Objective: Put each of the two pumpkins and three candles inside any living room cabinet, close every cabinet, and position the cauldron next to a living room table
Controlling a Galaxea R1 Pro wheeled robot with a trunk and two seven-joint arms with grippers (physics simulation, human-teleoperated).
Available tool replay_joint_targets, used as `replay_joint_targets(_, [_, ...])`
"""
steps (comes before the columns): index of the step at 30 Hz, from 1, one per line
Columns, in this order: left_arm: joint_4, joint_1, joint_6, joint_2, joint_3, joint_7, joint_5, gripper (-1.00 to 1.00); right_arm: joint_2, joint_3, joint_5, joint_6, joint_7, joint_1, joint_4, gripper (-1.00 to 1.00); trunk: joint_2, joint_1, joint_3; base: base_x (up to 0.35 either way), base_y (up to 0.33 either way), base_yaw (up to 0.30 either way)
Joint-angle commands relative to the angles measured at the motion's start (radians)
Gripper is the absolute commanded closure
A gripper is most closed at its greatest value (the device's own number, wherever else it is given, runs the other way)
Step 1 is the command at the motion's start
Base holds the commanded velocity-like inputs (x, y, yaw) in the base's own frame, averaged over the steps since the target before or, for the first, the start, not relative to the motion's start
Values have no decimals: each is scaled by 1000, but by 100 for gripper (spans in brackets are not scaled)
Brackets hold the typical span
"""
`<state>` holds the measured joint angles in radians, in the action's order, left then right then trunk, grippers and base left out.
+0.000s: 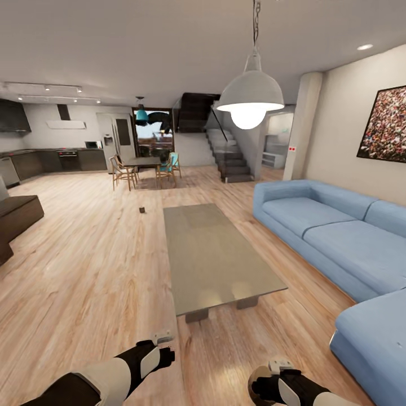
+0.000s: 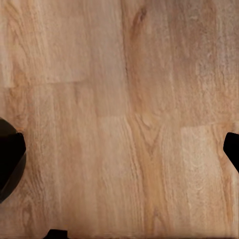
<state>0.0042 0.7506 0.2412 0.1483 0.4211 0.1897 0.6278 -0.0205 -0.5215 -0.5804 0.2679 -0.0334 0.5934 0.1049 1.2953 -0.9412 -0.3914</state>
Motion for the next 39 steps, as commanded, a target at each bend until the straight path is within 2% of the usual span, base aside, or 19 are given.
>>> replay_joint_targets(1, [0, 1, 3, 1, 8, 3, 9, -100, -1, -4, -2, 5, -2, 0, 2, 100, 1, 1, 0, -311, 0, 247])
replay_joint_targets(8, [0, 1, 2, 1, 8, 2, 9, -100, -1, -5, -2, 5, -2, 0, 1, 100, 1, 1, 6, -151, 0, 247])
replay_joint_targets(15, [2, 1, 1, -1, 8, 2, 10, -100, -1, -5, -2, 5, -2, 0, 1, 100, 1, 1, 11, -8, 6, 211])
replay_joint_targets(23, [1, 1, 1, -1, 7, 1, 12, -100, -1, -5, -2, 5, -2, 0, 1, 100, 1, 1, 15, 0, 193, 133])
replay_joint_targets(39, [2, 1, 0, -1, 7, 1, 12, -100, -1, -5, -1, 5, -2, 0, 1, 100, 1, 1, 26, 0, 8, 244])
